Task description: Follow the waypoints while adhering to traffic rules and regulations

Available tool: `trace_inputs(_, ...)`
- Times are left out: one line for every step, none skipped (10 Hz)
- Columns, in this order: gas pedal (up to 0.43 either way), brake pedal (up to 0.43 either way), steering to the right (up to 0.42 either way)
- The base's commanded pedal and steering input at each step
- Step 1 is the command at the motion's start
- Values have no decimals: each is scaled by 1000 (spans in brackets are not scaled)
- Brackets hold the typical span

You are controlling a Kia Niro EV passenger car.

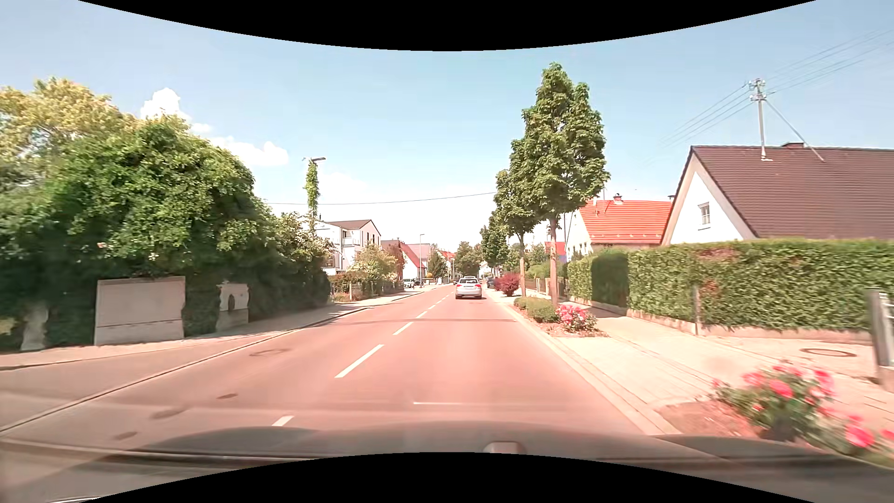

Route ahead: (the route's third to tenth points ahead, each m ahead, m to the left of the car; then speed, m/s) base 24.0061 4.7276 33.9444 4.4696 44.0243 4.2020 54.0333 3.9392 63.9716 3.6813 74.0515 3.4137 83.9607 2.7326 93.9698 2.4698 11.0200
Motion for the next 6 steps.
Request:
trace_inputs(130,0,-3)
trace_inputs(130,0,-3)
trace_inputs(130,0,-3)
trace_inputs(130,0,-3)
trace_inputs(130,0,-3)
trace_inputs(130,0,-3)
